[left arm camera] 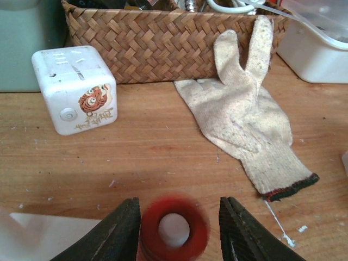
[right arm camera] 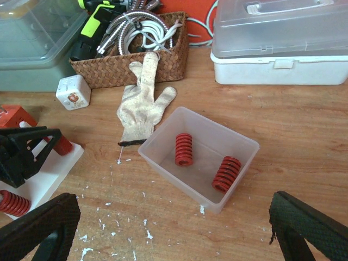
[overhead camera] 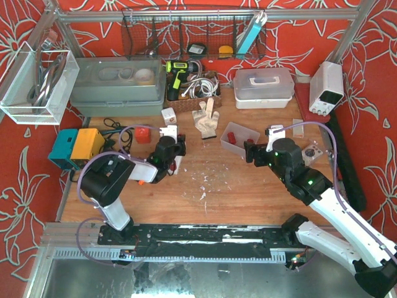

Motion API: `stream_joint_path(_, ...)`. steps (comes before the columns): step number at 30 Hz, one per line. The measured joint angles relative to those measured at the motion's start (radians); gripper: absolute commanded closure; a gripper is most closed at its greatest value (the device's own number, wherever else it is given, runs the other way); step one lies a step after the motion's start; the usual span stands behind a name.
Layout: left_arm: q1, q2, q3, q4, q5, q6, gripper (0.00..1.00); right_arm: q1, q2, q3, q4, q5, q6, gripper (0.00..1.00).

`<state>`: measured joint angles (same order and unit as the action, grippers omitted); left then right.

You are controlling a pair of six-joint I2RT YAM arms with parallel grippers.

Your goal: Install the large spring

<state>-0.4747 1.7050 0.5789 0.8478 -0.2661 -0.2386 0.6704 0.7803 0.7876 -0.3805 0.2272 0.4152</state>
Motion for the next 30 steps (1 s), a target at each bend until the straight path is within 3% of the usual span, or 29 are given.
stream_joint_path(8,-0.012,-0.020,-0.022,0.000,-0.018,0.004,0.54,-0.004,0.000,0.000,0.000,-0.002,0.000,0.04)
stream_joint_path(13,-0.012,-0.048,-0.023,-0.006,-0.015,0.022,0.46,-0.005,0.000,0.000,0.000,-0.001,0.000,0.04)
stream_joint_path(19,-0.010,-0.177,0.050,-0.133,0.051,0.072,0.22,-0.015,0.031,-0.005,0.015,-0.001,-0.001,0.04)
stream_joint_path(21,-0.007,-0.242,0.103,-0.209,0.088,0.083,0.03,-0.023,0.077,-0.004,0.017,-0.003,-0.002,0.05)
stream_joint_path(23,-0.001,-0.315,0.141,-0.275,0.130,0.098,0.00,-0.042,0.138,0.006,0.010,-0.014,-0.010,0.06)
stream_joint_path(25,0.007,-0.407,0.157,-0.342,0.176,0.098,0.00,-0.063,0.235,0.047,-0.014,-0.040,-0.027,0.13)
stream_joint_path(28,0.017,-0.533,0.150,-0.436,0.244,0.097,0.00,-0.093,0.410,0.164,-0.077,-0.090,-0.082,0.39)
stream_joint_path(30,0.018,-0.607,0.135,-0.501,0.282,0.091,0.00,-0.105,0.522,0.263,-0.127,-0.106,-0.124,0.50)
